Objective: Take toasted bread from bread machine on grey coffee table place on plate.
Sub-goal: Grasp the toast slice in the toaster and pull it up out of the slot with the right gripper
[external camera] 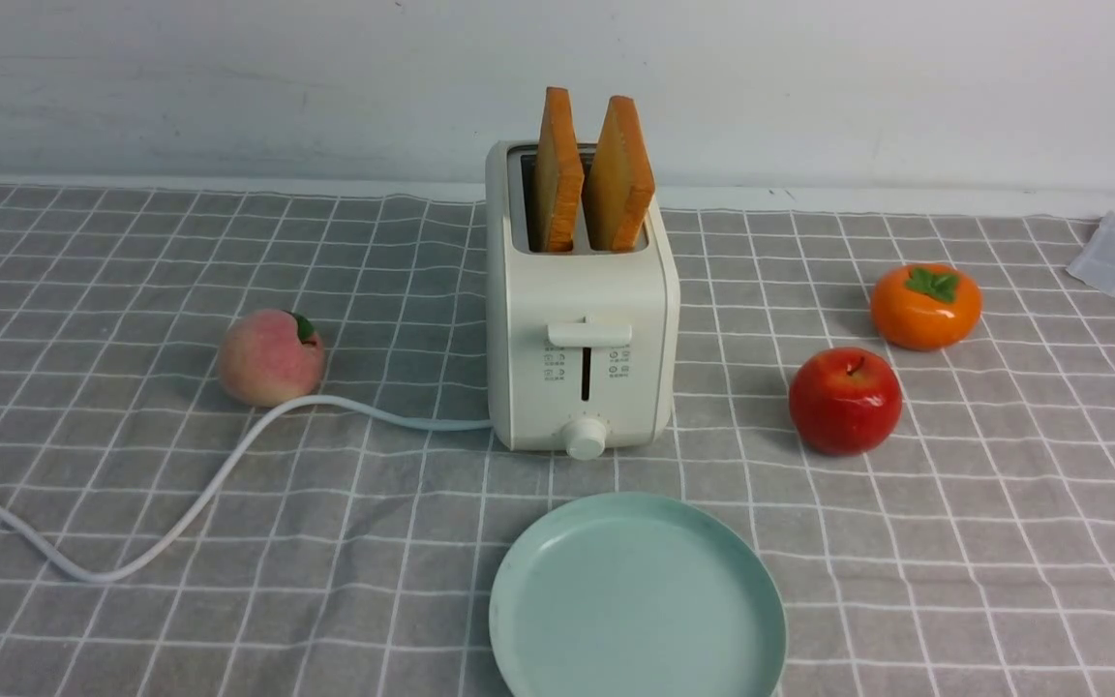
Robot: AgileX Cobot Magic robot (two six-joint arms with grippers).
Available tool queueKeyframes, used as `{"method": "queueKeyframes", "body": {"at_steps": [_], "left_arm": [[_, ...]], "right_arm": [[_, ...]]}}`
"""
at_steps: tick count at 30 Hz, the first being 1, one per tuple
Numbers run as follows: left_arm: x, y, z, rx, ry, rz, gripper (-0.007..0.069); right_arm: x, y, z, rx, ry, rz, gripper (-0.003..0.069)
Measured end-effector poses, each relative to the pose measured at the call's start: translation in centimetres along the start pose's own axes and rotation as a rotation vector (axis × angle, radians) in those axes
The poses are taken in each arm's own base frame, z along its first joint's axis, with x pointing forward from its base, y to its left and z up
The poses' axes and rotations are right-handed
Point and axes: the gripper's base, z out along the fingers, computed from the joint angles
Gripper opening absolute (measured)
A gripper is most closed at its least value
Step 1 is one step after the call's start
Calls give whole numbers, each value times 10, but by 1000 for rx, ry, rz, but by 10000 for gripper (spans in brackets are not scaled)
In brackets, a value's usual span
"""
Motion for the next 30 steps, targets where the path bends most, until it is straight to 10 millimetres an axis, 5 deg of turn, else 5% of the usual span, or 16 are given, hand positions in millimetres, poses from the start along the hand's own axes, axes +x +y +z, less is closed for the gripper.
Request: {"method": "queueKeyframes", "body": {"at_steps": [23,30], "left_arm": [[0,0,0,-5,-1,14,237],[-13,-2,-1,17,-141,44,237]], "right_arm": [[0,0,0,1,0,-2,242],[-4,-2,1,22,-72,-2,242]]}}
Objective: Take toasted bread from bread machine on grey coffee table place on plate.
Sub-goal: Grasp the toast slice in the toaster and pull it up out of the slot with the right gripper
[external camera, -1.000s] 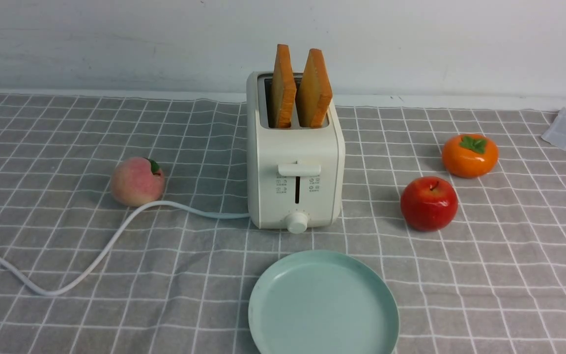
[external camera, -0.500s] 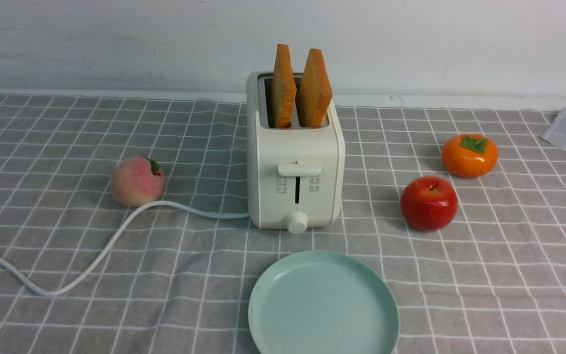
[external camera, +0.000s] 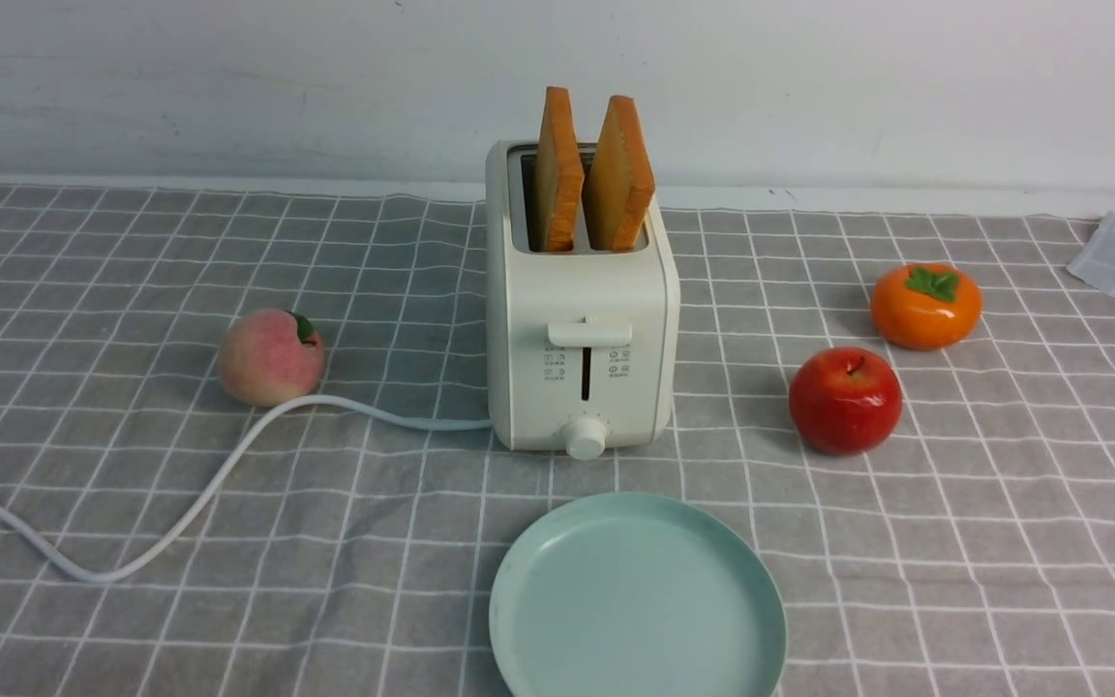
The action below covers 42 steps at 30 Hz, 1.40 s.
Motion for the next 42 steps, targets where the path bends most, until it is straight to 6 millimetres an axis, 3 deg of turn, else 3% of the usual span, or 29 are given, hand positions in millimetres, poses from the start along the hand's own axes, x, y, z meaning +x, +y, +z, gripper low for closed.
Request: {"method": "queueKeyframes", "body": {"at_steps": [5,13,16,18,21,25,27,30,31,32,35,36,38,42], "left_arm": [[-19,-4,-2,45,-206,2,237],[-23,-5,-3,55,-257,7,238],[-28,-6,-4,73,-307,-39,238],[-34,-7,-7,107,-372,-170,238],[-47,-6,-13,180,-515,-390,238],[-59,-5,-21,230,-654,-485,238],[-75,-5,-29,245,-711,-513,238],[-120,-7,-54,265,-839,-506,238],[-123,-7,-54,263,-840,-505,238],[-151,-9,-63,265,-868,-506,238],[-198,-15,-71,272,-837,-521,238],[-224,-19,-70,276,-789,-521,238],[-252,-26,-63,266,-653,-497,238],[-288,-37,-34,215,-335,-428,238]], "right_arm": [[-19,-5,-2,54,-213,0,242],[-26,-7,-4,74,-295,0,242],[-27,-7,-4,78,-309,0,242],[-29,-7,-5,80,-330,21,242],[-36,-10,-8,68,-427,218,242],[-50,-18,-17,79,-626,427,242],[-60,-22,-24,83,-713,488,242],[-107,-23,-52,41,-854,520,242],[-114,-23,-57,35,-871,521,242],[-143,-22,-72,6,-907,517,242],[-186,-19,-88,-39,-902,508,242],[-210,-18,-94,-65,-882,501,242],[-239,-15,-99,-95,-836,475,242],[-278,-9,-94,-103,-654,318,242]]}}
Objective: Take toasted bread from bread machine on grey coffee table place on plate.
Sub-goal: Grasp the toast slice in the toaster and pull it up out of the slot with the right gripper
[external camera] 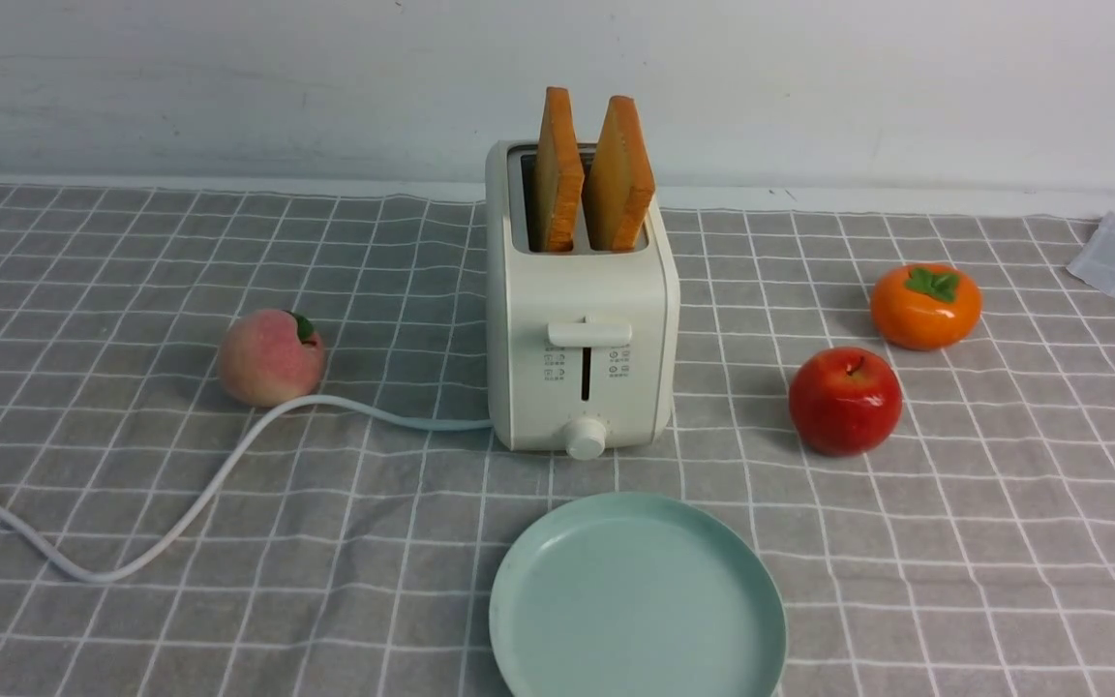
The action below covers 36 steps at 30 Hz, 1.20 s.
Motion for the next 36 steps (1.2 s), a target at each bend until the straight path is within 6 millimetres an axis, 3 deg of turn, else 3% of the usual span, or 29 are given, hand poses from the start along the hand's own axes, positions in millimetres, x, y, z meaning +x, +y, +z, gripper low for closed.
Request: {"method": "queueKeyframes", "body": {"at_steps": [4,9,10,11,15,19,20,22,23,24,25,27,28,30,31,32,36], "left_arm": [[17,13,45,-182,354,68,238],[55,43,88,-351,636,110,238],[56,44,89,-354,644,108,238],[66,49,96,-366,691,85,238],[86,51,105,-360,811,-42,238],[95,50,104,-362,906,-112,238],[96,50,105,-361,907,-113,238],[99,50,102,-364,953,-108,238],[99,50,102,-363,956,-106,238],[99,50,101,-360,973,-94,238],[99,50,101,-359,974,-93,238],[98,49,98,-352,980,-82,238],[98,48,97,-351,978,-82,238],[94,46,93,-340,964,-79,238],[94,45,92,-339,963,-80,238],[92,44,90,-332,954,-81,238],[91,42,88,-326,950,-84,238]], "right_arm": [[12,-3,26,20,209,-125,242],[60,-20,56,62,443,-120,242],[63,-21,57,62,457,-112,242],[81,-26,64,70,541,-69,242],[123,-32,97,59,767,80,242],[151,-29,141,-70,959,43,242],[153,-29,144,-75,968,48,242],[176,-16,179,-191,1061,27,242],[178,-12,181,-206,1070,27,242],[192,2,201,-267,1102,23,246],[193,2,204,-266,1104,24,246],[218,31,233,-340,1135,4,260],[222,33,238,-340,1138,9,262],[244,57,265,-336,1137,9,282],[251,58,267,-334,1146,0,286],[270,68,285,-304,1149,-5,309],[308,78,313,-233,1162,-4,360]]}}
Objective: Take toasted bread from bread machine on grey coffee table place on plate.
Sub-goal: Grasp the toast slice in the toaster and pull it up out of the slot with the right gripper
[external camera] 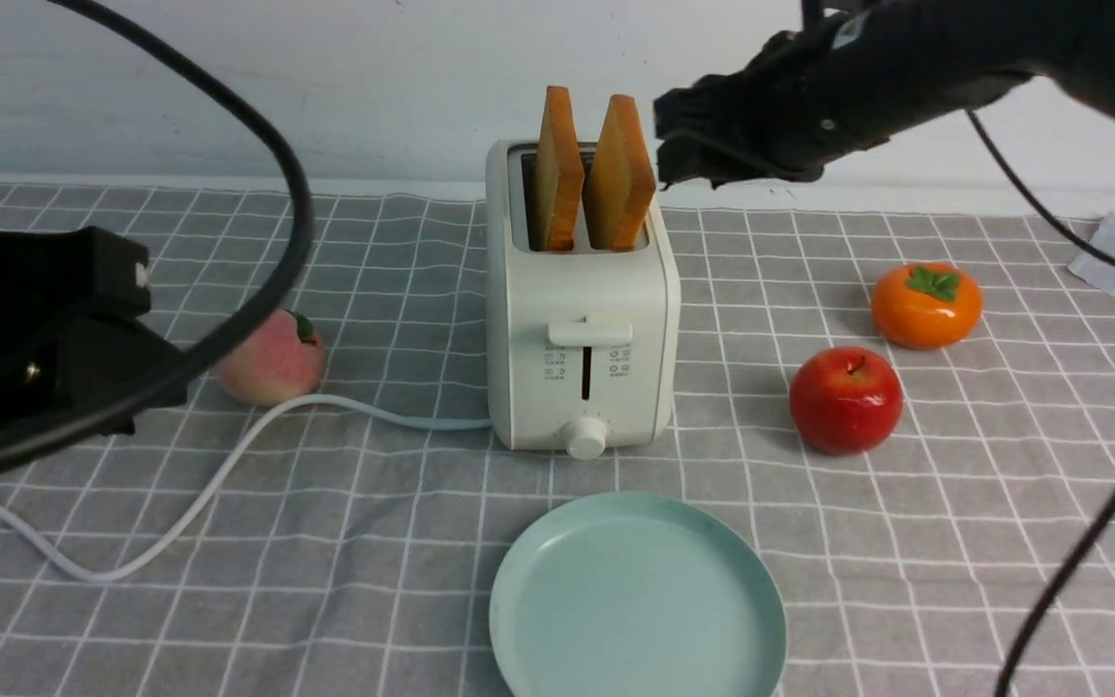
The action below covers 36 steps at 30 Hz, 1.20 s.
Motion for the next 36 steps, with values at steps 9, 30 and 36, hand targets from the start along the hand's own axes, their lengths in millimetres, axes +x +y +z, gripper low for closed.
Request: {"method": "queueKeyframes", "body": {"at_steps": [9,30,36], "left_arm": [[0,0,0,2,1,0,238],[-1,-1,0,16,-11,-6,238],[-1,-2,0,19,-10,-8,238]], "right_arm": [[-11,-3,37,4,-4,50,401],[-14,2,31,-30,-6,78,402],[-13,1,33,-29,5,78,399]]}}
